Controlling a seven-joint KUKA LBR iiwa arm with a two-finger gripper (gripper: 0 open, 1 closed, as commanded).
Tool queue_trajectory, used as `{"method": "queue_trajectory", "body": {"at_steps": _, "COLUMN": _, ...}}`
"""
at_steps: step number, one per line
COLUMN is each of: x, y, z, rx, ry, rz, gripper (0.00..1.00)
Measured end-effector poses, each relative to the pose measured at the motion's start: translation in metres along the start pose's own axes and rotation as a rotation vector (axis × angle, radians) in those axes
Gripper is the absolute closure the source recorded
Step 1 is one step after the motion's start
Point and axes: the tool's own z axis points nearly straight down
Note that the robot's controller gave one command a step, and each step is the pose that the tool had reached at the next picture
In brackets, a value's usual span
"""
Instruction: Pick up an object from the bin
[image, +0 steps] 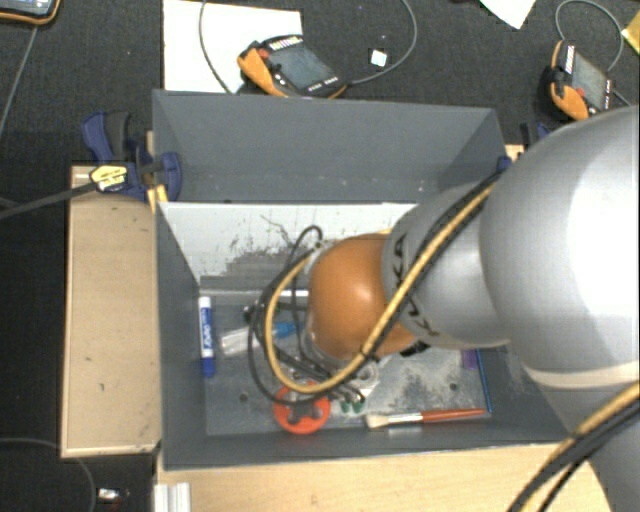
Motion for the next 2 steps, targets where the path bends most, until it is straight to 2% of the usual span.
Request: {"method": "queue_trajectory", "body": {"at_steps": 2, "x": 0.000, "y": 0.000, "z": -0.014, "rx": -0.001, "ry": -0.001, "rz": 0.006, "gripper": 1.00}}
